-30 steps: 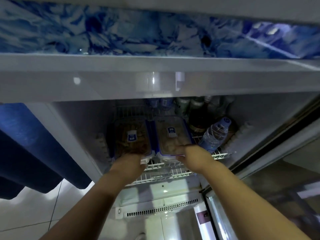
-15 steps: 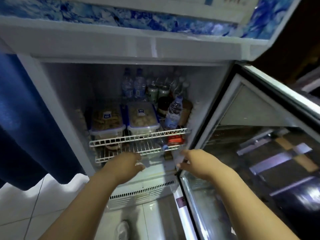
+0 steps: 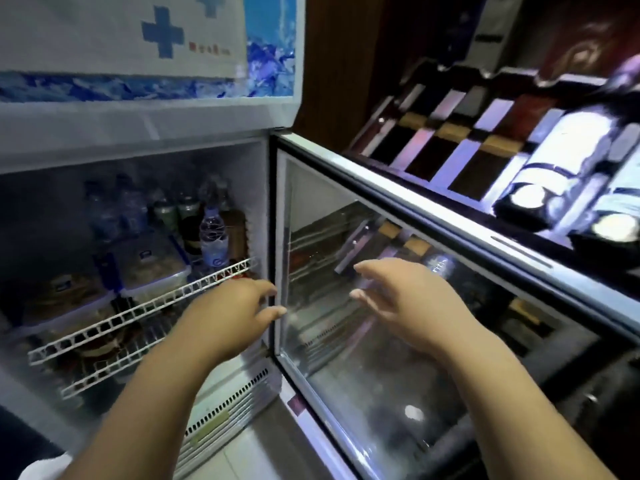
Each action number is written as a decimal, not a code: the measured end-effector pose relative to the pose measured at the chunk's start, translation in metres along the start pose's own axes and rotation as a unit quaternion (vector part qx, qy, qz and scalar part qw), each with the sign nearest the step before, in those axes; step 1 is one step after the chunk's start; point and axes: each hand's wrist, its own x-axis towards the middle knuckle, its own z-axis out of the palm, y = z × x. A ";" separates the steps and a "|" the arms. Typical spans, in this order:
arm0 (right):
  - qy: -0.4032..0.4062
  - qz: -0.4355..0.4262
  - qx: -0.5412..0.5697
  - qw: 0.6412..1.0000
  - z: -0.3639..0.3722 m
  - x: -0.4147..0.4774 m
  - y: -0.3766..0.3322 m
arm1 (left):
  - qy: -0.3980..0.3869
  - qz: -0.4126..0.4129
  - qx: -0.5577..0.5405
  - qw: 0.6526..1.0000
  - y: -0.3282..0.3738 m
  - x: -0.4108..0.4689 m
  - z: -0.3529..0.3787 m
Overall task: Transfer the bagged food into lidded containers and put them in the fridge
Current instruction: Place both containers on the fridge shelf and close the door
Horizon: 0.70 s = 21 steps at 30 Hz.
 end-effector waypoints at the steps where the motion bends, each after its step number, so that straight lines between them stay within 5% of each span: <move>1: 0.041 0.011 -0.008 0.999 -0.012 -0.010 0.004 | 0.010 0.026 -0.001 1.000 0.012 0.001 -0.005; 7: 0.243 0.114 -0.103 0.958 -0.058 -0.066 0.043 | 0.036 0.148 -0.013 0.988 0.066 -0.003 -0.028; 11: 0.156 0.258 -0.171 0.938 -0.069 -0.096 0.053 | 0.034 0.179 -0.014 0.983 0.082 -0.011 -0.036; 21: 0.140 0.283 -0.175 0.933 -0.067 -0.116 0.012 | -0.004 0.158 -0.014 0.987 0.061 -0.072 -0.032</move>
